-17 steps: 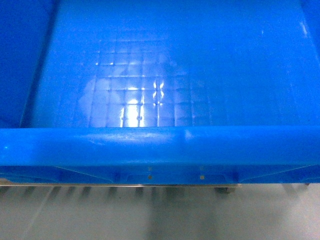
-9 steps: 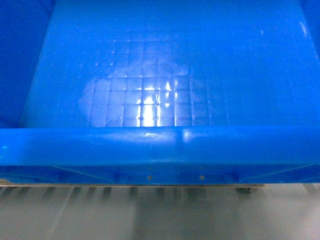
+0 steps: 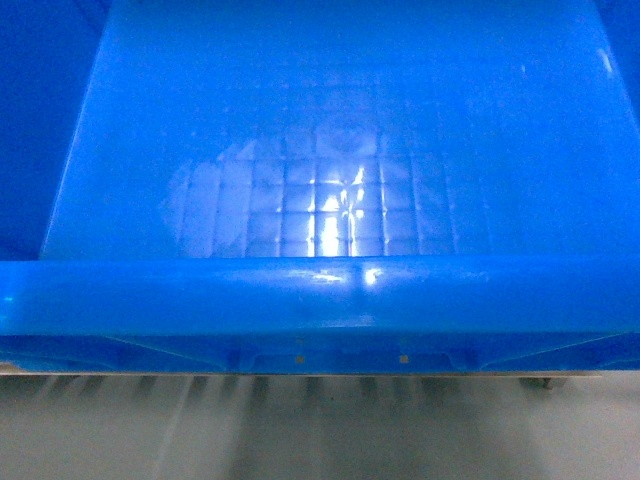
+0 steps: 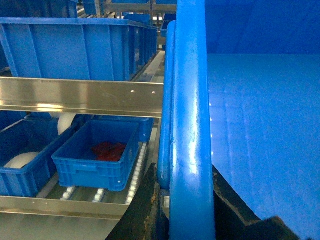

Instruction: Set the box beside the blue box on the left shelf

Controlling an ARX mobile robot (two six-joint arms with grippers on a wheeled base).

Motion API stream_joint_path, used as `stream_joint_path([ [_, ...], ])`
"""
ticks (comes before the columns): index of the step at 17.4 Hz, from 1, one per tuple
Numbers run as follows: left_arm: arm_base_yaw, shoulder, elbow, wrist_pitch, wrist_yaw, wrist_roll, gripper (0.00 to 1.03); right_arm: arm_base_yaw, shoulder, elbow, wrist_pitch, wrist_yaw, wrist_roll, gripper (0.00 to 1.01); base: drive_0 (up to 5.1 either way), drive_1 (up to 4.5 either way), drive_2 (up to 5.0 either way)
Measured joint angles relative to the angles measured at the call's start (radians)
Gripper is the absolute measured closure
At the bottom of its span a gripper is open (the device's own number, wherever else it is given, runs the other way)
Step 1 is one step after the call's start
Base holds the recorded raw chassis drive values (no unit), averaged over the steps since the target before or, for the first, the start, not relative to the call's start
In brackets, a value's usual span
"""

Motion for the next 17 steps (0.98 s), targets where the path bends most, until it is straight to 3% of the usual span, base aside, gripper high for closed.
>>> stream_joint_path([
  [4,0.000,0.000,0.000,0.002,0.000,0.000,0.86,0.000,0.000,0.000,0.000,0.000,0.000,0.80,-5.0,2.36,2.4],
  [17,0.005,-0.001,0.000,0.004,0.000,0.000,0.86,0.000,0.000,0.000,0.001,-0.002,0.000,0.80,0.0,0.00,0.0],
])
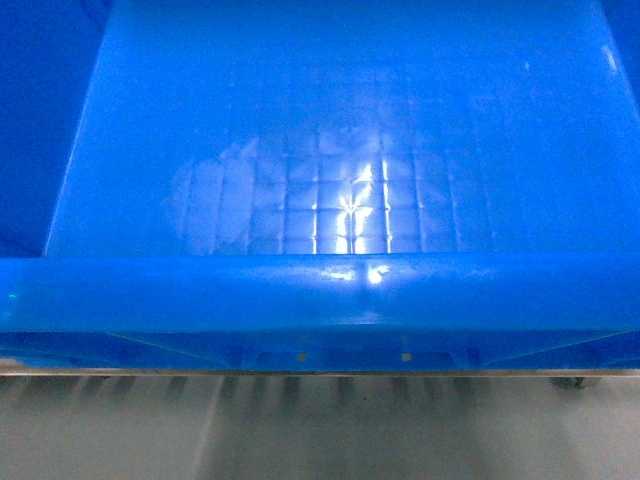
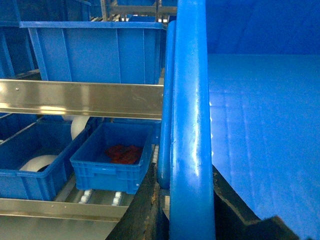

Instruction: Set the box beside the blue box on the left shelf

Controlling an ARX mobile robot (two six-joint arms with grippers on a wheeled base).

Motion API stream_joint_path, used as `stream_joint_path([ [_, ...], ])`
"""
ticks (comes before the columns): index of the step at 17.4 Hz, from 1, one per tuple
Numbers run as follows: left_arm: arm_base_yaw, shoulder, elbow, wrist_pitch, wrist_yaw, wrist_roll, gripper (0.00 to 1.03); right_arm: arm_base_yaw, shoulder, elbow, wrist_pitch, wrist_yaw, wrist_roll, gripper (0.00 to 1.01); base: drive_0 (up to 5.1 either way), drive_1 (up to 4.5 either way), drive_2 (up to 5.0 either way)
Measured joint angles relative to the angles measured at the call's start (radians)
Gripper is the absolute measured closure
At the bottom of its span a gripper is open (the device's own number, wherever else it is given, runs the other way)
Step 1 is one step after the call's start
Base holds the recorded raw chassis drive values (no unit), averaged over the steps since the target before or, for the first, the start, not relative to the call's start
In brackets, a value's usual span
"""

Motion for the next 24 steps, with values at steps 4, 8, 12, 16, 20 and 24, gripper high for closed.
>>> stream_joint_path([
  [4,0.000,0.000,0.000,0.000,0.000,0.000,0.86,0.000,0.000,0.000,0.000,0.000,0.000,0.80,0.0,0.00,0.0],
  [8,0.000,0.000,0.000,0.006,0.000,0.001,0.86,0.000,0.000,0.000,0.003,0.000,0.000,0.80,0.0,0.00,0.0],
  [12,0.000,0.000,0.000,0.000,0.001,0.000,0.86,0.000,0.000,0.000,0.000,0.000,0.000,0.80,0.0,0.00,0.0],
  [16,0.000,0.000,0.000,0.000,0.001,0.000,0.86,0.000,0.000,0.000,-0.001,0.000,0.000,0.80,0.0,0.00,0.0],
  [20,0.000,0.000,0.000,0.000,0.001,0.000,0.86,0.000,0.000,0.000,0.000,0.000,0.000,0.80,0.0,0.00,0.0],
  [24,0.000,0.000,0.000,0.000,0.001,0.000,0.86,0.000,0.000,0.000,0.000,0.000,0.000,0.80,0.0,0.00,0.0],
])
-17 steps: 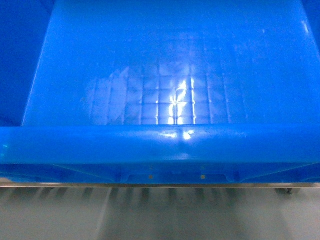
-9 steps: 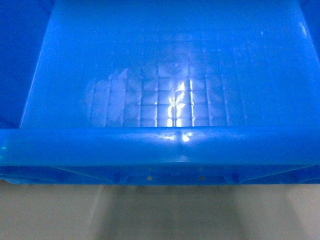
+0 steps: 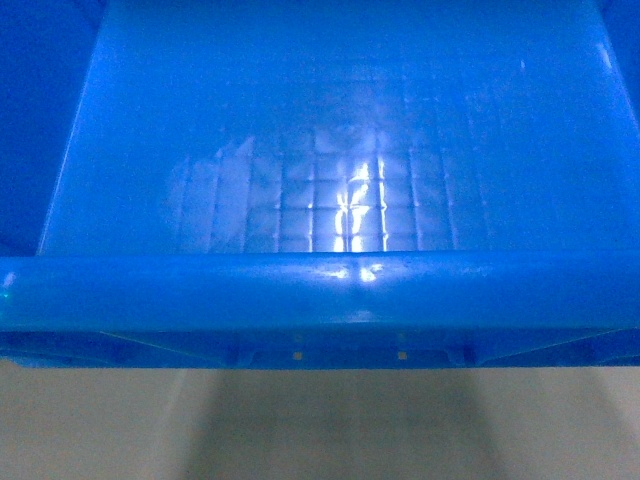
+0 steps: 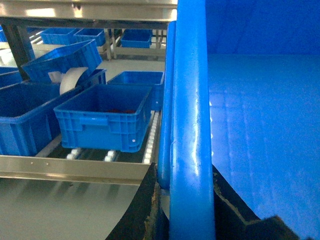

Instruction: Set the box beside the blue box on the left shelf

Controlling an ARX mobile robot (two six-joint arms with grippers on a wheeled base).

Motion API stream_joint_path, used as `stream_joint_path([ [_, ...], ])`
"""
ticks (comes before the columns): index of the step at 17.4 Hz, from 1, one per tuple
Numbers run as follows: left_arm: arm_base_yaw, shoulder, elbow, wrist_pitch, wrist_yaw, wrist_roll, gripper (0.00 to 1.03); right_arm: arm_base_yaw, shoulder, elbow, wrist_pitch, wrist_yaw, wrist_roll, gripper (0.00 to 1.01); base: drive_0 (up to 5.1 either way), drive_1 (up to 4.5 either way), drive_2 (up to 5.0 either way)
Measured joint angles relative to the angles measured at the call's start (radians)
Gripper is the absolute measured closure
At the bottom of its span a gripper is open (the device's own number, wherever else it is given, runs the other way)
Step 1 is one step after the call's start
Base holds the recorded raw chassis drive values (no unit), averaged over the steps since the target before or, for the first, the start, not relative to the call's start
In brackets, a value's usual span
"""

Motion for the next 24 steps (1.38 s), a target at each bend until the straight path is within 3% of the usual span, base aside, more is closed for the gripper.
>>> stream_joint_path([
  [24,0.000,0.000,-0.001,0.000,0.002,0.000,0.86,0.000,0.000,-0.001,0.000,0.000,0.000,0.80,0.0,0.00,0.0],
])
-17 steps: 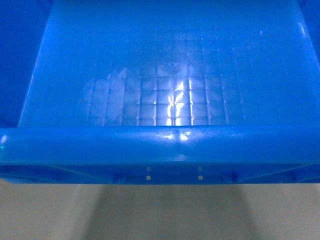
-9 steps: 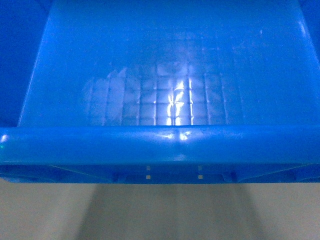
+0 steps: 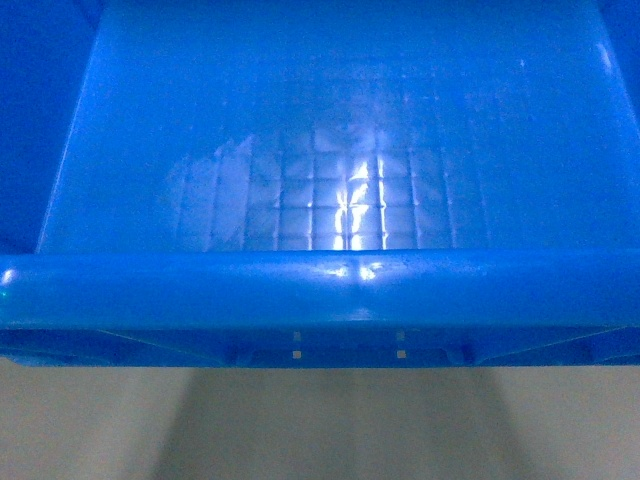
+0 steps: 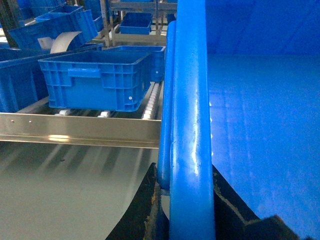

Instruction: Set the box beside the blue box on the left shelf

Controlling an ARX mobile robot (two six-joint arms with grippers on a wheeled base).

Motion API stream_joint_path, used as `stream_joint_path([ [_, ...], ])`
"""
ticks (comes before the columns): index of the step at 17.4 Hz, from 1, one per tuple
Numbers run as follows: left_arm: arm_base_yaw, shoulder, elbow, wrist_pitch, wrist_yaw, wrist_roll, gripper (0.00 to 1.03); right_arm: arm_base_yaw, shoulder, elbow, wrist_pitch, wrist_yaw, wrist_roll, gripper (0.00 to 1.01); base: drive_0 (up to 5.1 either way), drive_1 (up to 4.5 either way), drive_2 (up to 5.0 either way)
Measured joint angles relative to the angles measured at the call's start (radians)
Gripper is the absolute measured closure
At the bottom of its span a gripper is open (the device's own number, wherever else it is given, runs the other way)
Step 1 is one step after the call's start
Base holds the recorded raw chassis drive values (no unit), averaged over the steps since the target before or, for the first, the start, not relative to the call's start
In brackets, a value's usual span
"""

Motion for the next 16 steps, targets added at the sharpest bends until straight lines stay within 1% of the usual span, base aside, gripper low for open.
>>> stream_joint_path([
  [1,0.000,0.000,0.000,0.000,0.000,0.000,0.86,0.000,0.000,0.000,0.000,0.000,0.000,0.80,0.0,0.00,0.0],
  [16,0.000,-0.001,0.000,0.000,0.000,0.000,0.86,0.000,0.000,0.000,0.000,0.000,0.000,0.80,0.1,4.23,-4.1],
])
